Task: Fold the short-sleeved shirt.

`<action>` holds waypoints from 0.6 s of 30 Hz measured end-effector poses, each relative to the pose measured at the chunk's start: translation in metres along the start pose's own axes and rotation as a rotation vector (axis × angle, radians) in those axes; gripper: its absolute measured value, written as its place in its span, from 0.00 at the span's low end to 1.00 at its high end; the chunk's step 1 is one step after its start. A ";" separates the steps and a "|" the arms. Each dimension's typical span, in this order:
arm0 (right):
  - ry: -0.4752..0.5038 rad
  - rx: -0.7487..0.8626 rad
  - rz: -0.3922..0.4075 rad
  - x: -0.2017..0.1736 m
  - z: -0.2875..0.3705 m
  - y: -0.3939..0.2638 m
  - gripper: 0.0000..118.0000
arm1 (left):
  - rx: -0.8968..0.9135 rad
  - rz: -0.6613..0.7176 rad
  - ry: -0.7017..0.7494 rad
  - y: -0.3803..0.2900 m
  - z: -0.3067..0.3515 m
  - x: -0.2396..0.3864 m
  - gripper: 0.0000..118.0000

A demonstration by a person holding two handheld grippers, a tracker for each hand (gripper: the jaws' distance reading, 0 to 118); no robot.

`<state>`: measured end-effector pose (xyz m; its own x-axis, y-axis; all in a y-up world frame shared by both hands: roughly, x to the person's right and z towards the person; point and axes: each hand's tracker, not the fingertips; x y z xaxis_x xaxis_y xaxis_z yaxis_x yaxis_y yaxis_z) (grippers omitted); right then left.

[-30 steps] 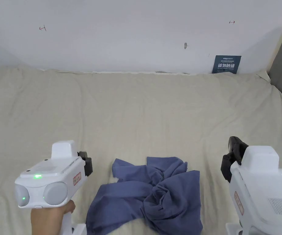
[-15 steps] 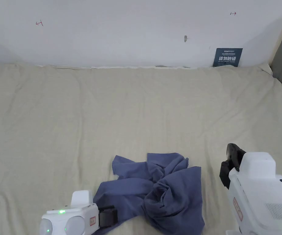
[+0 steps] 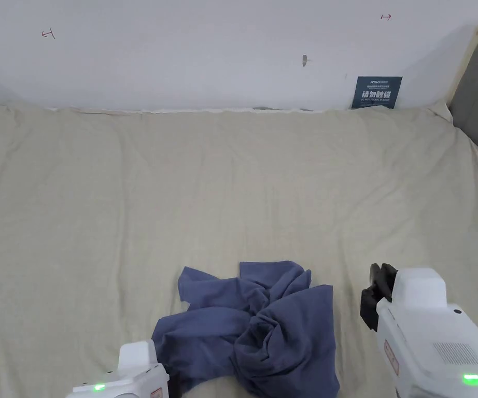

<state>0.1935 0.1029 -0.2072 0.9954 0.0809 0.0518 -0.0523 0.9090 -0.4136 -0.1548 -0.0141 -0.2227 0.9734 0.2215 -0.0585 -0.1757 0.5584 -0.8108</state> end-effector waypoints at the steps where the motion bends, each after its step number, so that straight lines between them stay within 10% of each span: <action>1: 0.009 -0.038 -0.004 0.002 -0.011 0.000 0.22 | 0.029 -0.014 -0.010 0.002 0.006 0.001 0.04; 7: 0.085 -0.301 -0.036 0.002 -0.101 -0.008 1.00 | 0.127 -0.073 -0.083 0.023 0.033 -0.002 0.04; 13: 0.130 -0.509 -0.044 -0.013 -0.171 -0.038 0.96 | 0.156 -0.082 -0.109 0.035 0.032 -0.007 0.04; 17: 0.200 -0.580 -0.068 -0.019 -0.187 -0.057 0.26 | 0.148 -0.109 -0.107 0.036 0.027 -0.007 0.04; 18: 0.235 -0.588 -0.082 -0.020 -0.186 -0.058 0.26 | 0.144 -0.110 -0.109 0.036 0.026 -0.008 0.04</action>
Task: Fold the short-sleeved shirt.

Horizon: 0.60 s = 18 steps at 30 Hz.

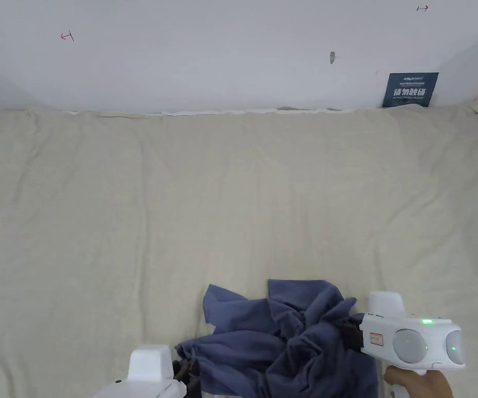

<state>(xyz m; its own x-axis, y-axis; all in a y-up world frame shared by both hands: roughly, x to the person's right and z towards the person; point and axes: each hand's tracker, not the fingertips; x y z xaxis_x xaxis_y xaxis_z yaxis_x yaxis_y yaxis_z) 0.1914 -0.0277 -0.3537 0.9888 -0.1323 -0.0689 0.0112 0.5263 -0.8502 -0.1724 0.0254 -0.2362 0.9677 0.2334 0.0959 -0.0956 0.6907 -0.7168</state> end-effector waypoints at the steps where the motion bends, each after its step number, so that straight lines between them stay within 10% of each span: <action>1: -0.008 0.019 0.001 -0.001 0.004 -0.001 0.23 | 0.000 0.002 -0.001 0.000 0.000 0.000 0.04; 5: -0.044 0.128 0.076 -0.012 0.038 0.005 0.08 | 0.027 0.043 -0.021 0.007 0.004 -0.005 0.04; 18: -0.151 0.586 0.196 -0.004 0.219 0.128 0.08 | 0.360 0.093 0.065 0.192 0.056 -0.046 0.04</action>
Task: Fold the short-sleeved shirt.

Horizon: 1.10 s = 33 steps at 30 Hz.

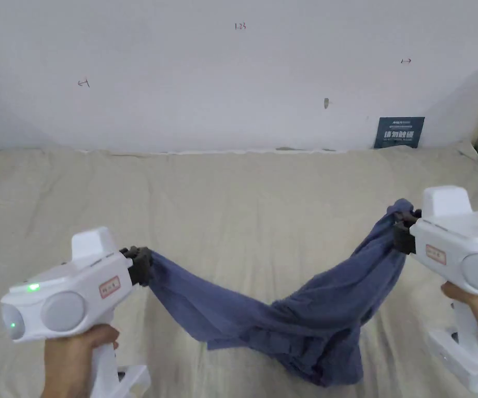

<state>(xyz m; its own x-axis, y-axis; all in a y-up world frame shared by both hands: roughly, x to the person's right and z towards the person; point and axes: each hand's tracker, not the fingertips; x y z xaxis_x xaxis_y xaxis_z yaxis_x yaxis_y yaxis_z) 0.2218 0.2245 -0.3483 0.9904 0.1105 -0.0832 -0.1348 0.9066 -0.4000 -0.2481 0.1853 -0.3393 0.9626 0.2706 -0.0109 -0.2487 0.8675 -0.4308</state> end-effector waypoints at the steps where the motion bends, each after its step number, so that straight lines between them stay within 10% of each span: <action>1: -0.011 0.025 0.001 0.002 0.004 0.017 0.08 | 0.030 -0.018 0.017 0.020 -0.002 0.000 0.04; 16: -0.040 0.246 -0.056 0.019 -0.040 0.153 0.08 | 0.308 -0.189 0.222 0.218 -0.059 0.029 0.04; 33: 0.038 -0.078 -0.106 -0.019 -0.111 -0.022 0.08 | -0.017 -0.241 0.325 0.027 -0.117 -0.047 0.04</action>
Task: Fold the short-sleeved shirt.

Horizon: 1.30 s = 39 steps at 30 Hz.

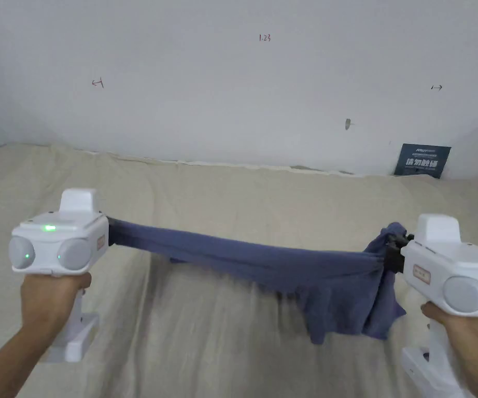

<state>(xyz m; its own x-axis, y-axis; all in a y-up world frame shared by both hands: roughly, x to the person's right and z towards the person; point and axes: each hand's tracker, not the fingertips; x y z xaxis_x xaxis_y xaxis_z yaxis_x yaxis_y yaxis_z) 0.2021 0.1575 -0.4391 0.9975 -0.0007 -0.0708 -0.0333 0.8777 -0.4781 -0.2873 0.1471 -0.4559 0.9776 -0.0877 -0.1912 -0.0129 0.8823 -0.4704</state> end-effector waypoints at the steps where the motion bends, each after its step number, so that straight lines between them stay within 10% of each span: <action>1: 0.013 -0.025 -0.018 0.001 0.002 -0.014 0.08 | -0.032 0.007 -0.002 -0.019 0.003 -0.003 0.04; 14: 0.020 -0.281 -0.022 -0.011 0.087 -0.191 0.08 | -0.351 0.033 -0.024 -0.230 0.101 -0.055 0.04; 29: -0.050 -0.466 -0.177 -0.013 0.143 -0.295 0.08 | -0.554 -0.020 -0.010 -0.287 0.153 -0.065 0.04; 31: -0.053 -0.473 -0.170 -0.014 0.143 -0.285 0.13 | -0.558 -0.007 -0.001 -0.284 0.151 -0.063 0.17; 35: -0.049 -0.381 -0.147 -0.017 0.156 -0.249 0.72 | -0.492 0.069 -0.015 -0.255 0.160 -0.058 0.97; 39: -0.032 -0.179 -0.154 -0.021 0.177 -0.185 0.92 | -0.257 0.133 -0.031 -0.197 0.183 -0.042 0.96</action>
<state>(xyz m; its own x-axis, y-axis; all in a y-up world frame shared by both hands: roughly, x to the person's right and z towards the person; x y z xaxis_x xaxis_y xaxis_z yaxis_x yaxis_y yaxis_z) 0.1989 0.0800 -0.1944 0.9931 -0.1103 0.0409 0.1114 0.7693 -0.6291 -0.2878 0.0618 -0.1975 0.9697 0.0385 -0.2414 -0.1903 0.7387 -0.6466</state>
